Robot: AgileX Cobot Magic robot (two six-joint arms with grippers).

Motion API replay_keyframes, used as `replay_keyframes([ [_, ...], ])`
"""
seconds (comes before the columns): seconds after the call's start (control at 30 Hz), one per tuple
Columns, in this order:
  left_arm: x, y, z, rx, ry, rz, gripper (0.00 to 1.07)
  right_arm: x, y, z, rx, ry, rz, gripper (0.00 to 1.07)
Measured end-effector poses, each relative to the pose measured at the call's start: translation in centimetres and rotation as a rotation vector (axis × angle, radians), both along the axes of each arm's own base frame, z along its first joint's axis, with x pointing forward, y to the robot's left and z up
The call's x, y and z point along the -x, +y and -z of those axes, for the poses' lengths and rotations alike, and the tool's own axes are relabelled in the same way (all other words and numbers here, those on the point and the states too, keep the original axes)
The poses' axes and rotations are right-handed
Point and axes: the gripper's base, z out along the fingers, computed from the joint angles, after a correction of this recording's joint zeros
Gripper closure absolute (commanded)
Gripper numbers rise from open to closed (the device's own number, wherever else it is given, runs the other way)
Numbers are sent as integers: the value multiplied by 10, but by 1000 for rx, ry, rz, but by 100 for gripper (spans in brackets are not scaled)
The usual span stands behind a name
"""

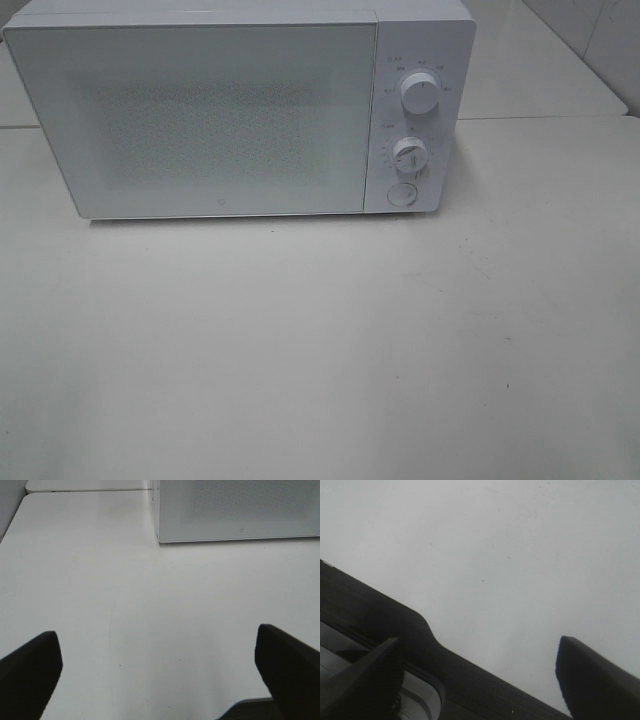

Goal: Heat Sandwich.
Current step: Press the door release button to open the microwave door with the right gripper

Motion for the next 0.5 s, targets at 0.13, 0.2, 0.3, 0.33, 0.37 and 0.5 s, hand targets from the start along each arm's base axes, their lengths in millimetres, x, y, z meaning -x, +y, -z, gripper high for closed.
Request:
replay_keyframes([
  [0.13, 0, 0, 0, 0, 0, 0, 9, 16, -15, -5, -15, -69, 78, 31],
  [0.2, 0, 0, 0, 0, 0, 0, 9, 25, -21, -3, -27, -95, 107, 31],
  [0.3, 0, 0, 0, 0, 0, 0, 9, 36, -28, 5, -41, -121, 160, 31],
  [0.33, 0, 0, 0, 0, 0, 0, 9, 40, -30, 7, -49, -134, 177, 31],
  [0.37, 0, 0, 0, 0, 0, 0, 9, 48, -33, 11, -67, -156, 223, 31],
  [0.5, 0, 0, 0, 0, 0, 0, 9, 59, -38, 17, -92, -199, 281, 31],
])
